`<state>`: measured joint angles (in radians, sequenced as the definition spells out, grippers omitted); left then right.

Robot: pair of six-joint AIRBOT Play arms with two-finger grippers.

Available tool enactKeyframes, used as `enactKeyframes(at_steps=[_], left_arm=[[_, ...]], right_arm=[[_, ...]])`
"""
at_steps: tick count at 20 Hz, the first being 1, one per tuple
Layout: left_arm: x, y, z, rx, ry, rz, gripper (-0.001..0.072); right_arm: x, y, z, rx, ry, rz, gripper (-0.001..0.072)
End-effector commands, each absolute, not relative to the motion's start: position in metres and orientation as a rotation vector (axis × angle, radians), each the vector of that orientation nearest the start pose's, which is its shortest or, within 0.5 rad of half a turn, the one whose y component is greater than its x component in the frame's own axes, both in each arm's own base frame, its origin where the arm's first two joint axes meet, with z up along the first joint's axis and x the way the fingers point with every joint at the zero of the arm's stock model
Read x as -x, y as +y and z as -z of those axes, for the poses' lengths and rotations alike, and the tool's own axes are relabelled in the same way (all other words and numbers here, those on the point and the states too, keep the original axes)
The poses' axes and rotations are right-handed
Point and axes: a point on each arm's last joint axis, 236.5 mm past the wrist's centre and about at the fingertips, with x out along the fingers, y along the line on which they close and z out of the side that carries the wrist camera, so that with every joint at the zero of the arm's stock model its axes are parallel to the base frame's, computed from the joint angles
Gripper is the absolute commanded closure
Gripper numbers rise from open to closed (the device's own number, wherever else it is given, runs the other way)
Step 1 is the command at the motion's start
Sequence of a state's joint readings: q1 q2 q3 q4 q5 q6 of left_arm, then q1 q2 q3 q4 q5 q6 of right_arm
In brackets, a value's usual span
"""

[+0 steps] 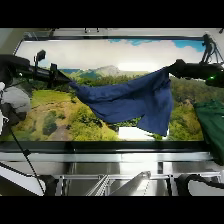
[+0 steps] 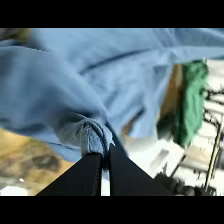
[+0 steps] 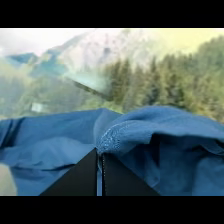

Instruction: Fold the shirts.

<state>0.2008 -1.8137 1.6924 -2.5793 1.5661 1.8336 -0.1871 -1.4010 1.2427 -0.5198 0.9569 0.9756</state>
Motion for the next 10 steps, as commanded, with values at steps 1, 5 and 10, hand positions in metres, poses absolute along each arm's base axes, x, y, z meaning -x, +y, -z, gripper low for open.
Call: enactKeyframes(at_steps=[1, 5, 10], left_arm=[[-0.429, -0.132, -0.167, 0.744, 1.124, 1.092, 0.0686], [-0.305, -0.145, -0.315, 0.453, 0.703, 1.31, 0.0686], [-0.194, -0.149, -0.436, -0.037, 0.213, 0.916, 0.0685]], right_arm=[[-0.441, 0.094, -0.169, -0.483, 0.689, -0.622, 0.0691], [-0.344, 0.088, -0.324, -0.264, 0.308, -0.582, 0.0691], [-0.207, 0.059, -0.498, -0.067, -0.364, -0.259, 0.0692]])
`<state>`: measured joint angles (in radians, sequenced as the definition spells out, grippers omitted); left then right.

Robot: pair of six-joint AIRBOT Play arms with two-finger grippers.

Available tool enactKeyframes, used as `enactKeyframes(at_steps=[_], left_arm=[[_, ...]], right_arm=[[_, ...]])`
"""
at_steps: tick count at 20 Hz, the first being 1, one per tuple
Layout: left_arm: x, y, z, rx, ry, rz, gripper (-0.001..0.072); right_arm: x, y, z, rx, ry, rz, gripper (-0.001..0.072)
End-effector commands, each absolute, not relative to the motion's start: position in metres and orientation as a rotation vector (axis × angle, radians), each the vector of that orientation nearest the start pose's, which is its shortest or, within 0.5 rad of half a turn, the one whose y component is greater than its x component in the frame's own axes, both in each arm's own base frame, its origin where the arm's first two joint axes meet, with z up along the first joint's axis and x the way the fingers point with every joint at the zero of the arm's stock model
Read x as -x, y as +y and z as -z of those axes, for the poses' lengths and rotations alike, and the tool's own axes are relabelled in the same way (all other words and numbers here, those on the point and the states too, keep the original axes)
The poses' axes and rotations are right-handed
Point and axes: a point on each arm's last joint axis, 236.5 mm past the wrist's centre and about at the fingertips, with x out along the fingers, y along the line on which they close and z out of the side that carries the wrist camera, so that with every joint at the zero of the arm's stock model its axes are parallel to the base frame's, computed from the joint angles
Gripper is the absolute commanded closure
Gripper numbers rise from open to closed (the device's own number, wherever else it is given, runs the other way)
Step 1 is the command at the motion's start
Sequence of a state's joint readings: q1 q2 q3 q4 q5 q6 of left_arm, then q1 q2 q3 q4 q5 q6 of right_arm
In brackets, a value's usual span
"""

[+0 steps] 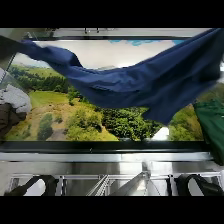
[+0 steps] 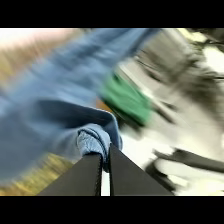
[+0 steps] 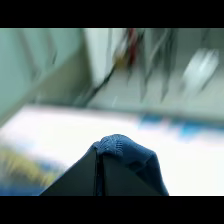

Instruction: Fold the shirts.

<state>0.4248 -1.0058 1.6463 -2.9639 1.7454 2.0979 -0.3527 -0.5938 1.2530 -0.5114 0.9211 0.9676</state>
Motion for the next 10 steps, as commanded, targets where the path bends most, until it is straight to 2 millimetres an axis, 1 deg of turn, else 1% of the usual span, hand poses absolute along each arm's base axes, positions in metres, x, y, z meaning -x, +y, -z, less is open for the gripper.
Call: enactKeyframes(at_steps=[1, 2, 3, 4, 5, 6, 7, 8, 9, 10], left_arm=[[-0.196, -0.139, -0.453, -0.1, 0.161, 0.795, 0.0685], [-0.205, -0.128, -0.472, -0.106, 0.107, 0.701, 0.0685], [-0.218, -0.111, -0.488, -0.069, 0.074, 0.627, 0.0685], [-0.235, -0.089, -0.493, 0.014, 0.091, 0.579, 0.0685], [-0.256, -0.063, -0.487, 0.115, 0.147, 0.551, 0.0685], [-0.277, -0.043, -0.473, 0.192, 0.209, 0.55, 0.0685], [-0.302, -0.027, -0.451, 0.278, 0.291, 0.571, 0.0685], [-0.331, -0.017, -0.421, 0.34, 0.378, 0.595, 0.0686], [-0.36, -0.013, -0.382, 0.389, 0.487, 0.607, 0.0687], [-0.386, -0.018, -0.336, 0.424, 0.613, 0.621, 0.0687]], right_arm=[[-0.197, 0.058, -0.513, -0.052, -0.408, -0.236, 0.0691], [-0.197, 0.056, -0.522, -0.045, -0.419, -0.229, 0.0691], [-0.207, 0.053, -0.525, -0.051, -0.404, -0.235, 0.0691], [-0.232, 0.047, -0.52, -0.104, -0.351, -0.261, 0.0691], [-0.263, 0.04, -0.505, -0.164, -0.281, -0.293, 0.0691], [-0.3, 0.036, -0.481, -0.245, -0.184, -0.351, 0.069], [-0.337, 0.034, -0.452, -0.325, -0.082, -0.408, 0.069], [-0.375, 0.037, -0.415, -0.406, 0.033, -0.474, 0.069], [-0.408, 0.042, -0.376, -0.464, 0.141, -0.515, 0.069], [-0.439, 0.051, -0.331, -0.513, 0.258, -0.549, 0.069]])
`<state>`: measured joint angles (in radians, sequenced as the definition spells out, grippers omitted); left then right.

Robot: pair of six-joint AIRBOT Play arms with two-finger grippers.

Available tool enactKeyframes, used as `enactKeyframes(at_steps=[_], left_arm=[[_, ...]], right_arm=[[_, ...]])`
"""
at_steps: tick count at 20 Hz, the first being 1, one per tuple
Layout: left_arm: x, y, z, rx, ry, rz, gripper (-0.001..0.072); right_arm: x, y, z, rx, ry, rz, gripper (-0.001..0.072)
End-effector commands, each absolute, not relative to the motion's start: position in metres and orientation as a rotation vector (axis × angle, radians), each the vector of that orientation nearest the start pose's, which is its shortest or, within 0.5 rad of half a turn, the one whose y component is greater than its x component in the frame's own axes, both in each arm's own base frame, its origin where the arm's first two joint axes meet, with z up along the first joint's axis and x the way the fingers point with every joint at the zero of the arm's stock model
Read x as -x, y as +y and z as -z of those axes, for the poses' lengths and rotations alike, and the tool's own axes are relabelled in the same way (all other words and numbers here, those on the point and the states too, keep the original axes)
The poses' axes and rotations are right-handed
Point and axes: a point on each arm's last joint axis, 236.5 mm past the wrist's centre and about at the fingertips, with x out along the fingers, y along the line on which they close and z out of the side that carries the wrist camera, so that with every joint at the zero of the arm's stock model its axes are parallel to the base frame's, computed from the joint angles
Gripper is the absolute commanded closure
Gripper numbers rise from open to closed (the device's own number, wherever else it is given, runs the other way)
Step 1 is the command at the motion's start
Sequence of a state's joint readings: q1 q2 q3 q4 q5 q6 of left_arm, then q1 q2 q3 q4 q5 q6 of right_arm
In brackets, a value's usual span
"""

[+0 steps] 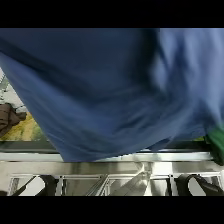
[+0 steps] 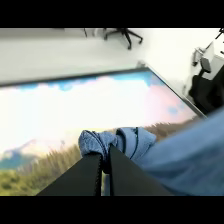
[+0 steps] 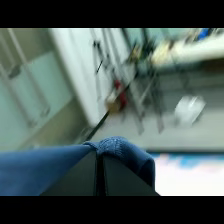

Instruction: Fold the shirts.

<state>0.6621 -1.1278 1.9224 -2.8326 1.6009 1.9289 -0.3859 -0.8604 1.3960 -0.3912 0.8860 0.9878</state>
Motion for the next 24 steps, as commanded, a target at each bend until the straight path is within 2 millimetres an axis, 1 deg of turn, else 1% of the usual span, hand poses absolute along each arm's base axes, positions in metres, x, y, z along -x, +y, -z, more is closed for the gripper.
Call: enactKeyframes(at_steps=[1, 2, 4, 6, 7, 8, 9, 10, 11, 12, 13, 14, 15, 16, 17, 18, 19, 20, 21, 22, 23, 24], left_arm=[[-0.412, -0.031, -0.281, 0.451, 0.753, 0.637, 0.0688], [-0.436, -0.046, -0.226, 0.444, 0.87, 0.651, 0.0688], [-0.472, -0.08, -0.128, 0.473, 1.053, 0.67, 0.0689], [-0.488, -0.11, -0.048, 0.512, 1.214, 0.717, 0.0688], [-0.49, -0.121, -0.014, 0.53, 1.293, 0.744, 0.0687], [-0.489, -0.129, 0.01, 0.569, 1.368, 0.76, 0.0659], [-0.486, -0.132, 0.03, 0.611, 1.445, 0.765, 0.039], [-0.481, -0.135, 0.04, 0.639, 1.495, 0.788, 0.0184], [-0.477, -0.134, 0.042, 0.659, 1.536, 0.815, 0.0001], [-0.473, -0.128, 0.039, 0.664, 1.561, 0.835, -0.0009], [-0.473, -0.123, 0.029, 0.679, 1.559, 0.842, -0.0009], [-0.479, -0.117, 0.015, 0.701, 1.516, 0.848, -0.0008], [-0.477, -0.109, 0.0, 0.715, 1.492, 0.855, -0.0008], [-0.472, -0.102, -0.011, 0.723, 1.483, 0.845, -0.0008], [-0.463, -0.093, -0.021, 0.745, 1.482, 0.827, -0.0008], [-0.449, -0.087, -0.027, 0.775, 1.488, 0.808, -0.0008], [-0.43, -0.084, -0.03, 0.811, 1.502, 0.791, -0.0008], [-0.407, -0.084, -0.029, 0.838, 1.522, 0.791, -0.0009], [-0.379, -0.085, -0.022, 0.865, 1.548, 0.776, -0.0008], [-0.353, -0.087, -0.011, 0.898, 1.582, 0.736, -0.0009], [-0.325, -0.09, 0.003, 0.913, 1.611, 0.701, -0.0009], [-0.301, -0.091, 0.019, 0.938, 1.635, 0.649, -0.0008]], right_arm=[[-0.465, 0.059, -0.29, -0.548, 0.348, -0.568, 0.069], [-0.49, 0.069, -0.247, -0.573, 0.426, -0.582, 0.0689], [-0.528, 0.079, -0.166, -0.641, 0.565, -0.563, 0.0689], [-0.546, 0.087, -0.098, -0.691, 0.676, -0.55, 0.0688], [-0.55, 0.089, -0.073, -0.709, 0.713, -0.547, 0.0685], [-0.553, 0.088, -0.056, -0.737, 0.741, -0.537, 0.0558], [-0.554, 0.086, -0.045, -0.744, 0.759, -0.53, 0.0293], [-0.552, 0.083, -0.044, -0.747, 0.767, -0.535, 0.028], [-0.549, 0.077, -0.048, -0.747, 0.765, -0.539, 0.028], [-0.547, 0.069, -0.055, -0.747, 0.755, -0.538, 0.028], [-0.544, 0.056, -0.067, -0.747, 0.735, -0.534, 0.028], [-0.54, 0.043, -0.079, -0.752, 0.719, -0.527, 0.0279], [-0.531, 0.027, -0.086, -0.752, 0.731, -0.511, 0.0278], [-0.518, 0.01, -0.085, -0.739, 0.771, -0.476, 0.0263], [-0.502, -0.013, -0.075, -0.723, 0.841, -0.412, 0.0227], [-0.486, -0.034, -0.063, -0.703, 0.915, -0.349, 0.0161], [-0.465, -0.055, -0.048, -0.667, 0.997, -0.296, 0.0157], [-0.448, -0.071, -0.034, -0.654, 1.068, -0.246, 0.0157], [-0.435, -0.082, -0.023, -0.662, 1.115, -0.214, 0.0156], [-0.427, -0.088, -0.015, -0.687, 1.13, -0.198, 0.0156], [-0.422, -0.089, -0.007, -0.71, 1.139, -0.193, 0.0156], [-0.419, -0.09, 0.0, -0.719, 1.145, -0.186, 0.0157]])
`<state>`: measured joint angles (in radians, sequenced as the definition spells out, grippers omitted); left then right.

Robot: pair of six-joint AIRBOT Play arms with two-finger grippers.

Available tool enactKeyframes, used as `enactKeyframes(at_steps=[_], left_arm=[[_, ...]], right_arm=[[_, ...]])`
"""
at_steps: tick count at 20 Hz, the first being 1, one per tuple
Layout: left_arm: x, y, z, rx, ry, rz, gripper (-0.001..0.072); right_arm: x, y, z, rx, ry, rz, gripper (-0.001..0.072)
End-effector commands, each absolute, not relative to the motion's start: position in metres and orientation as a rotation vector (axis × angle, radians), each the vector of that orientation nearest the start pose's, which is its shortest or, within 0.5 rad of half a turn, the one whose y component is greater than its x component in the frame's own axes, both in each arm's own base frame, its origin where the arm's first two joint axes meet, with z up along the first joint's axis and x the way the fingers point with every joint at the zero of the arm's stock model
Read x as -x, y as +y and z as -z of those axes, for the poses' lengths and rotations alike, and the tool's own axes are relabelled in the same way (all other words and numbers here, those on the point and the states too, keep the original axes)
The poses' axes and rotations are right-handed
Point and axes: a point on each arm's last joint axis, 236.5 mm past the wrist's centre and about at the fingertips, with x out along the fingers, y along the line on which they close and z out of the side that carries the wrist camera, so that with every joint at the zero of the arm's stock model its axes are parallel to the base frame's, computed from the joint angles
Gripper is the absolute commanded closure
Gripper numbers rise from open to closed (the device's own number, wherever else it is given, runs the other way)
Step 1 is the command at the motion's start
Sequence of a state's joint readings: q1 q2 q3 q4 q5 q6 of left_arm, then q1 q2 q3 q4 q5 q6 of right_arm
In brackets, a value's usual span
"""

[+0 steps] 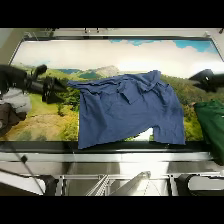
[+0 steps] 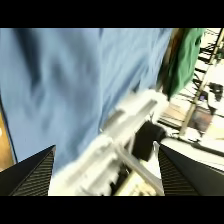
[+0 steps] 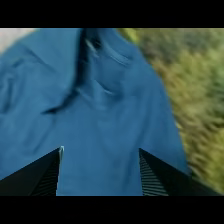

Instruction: Fold the shirts.

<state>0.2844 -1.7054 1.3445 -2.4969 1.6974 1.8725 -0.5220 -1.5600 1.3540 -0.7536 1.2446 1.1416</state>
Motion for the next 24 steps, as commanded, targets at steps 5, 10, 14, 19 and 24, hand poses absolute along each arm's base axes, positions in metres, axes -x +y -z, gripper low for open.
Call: enactKeyframes(at_steps=[5, 10, 14, 19, 24], left_arm=[[-0.244, -0.097, 0.088, 0.966, 1.632, 0.381, -0.0007], [-0.224, -0.118, 0.108, 0.892, 1.677, 0.367, 0.0011], [-0.221, -0.139, 0.114, 0.804, 1.692, 0.387, 0.001], [-0.215, -0.178, 0.105, 0.793, 1.702, 0.477, 0.0011], [-0.215, -0.193, 0.108, 0.748, 1.687, 0.5, 0.0232]], right_arm=[[-0.427, -0.073, -0.013, -0.772, 1.084, -0.266, 0.0157], [-0.439, -0.059, -0.043, -0.81, 0.983, -0.344, 0.0157], [-0.439, -0.054, -0.056, -0.81, 0.956, -0.378, 0.0157], [-0.437, -0.053, -0.056, -0.81, 0.961, -0.381, 0.0156], [-0.437, -0.054, -0.055, -0.807, 0.963, -0.377, 0.0156]])
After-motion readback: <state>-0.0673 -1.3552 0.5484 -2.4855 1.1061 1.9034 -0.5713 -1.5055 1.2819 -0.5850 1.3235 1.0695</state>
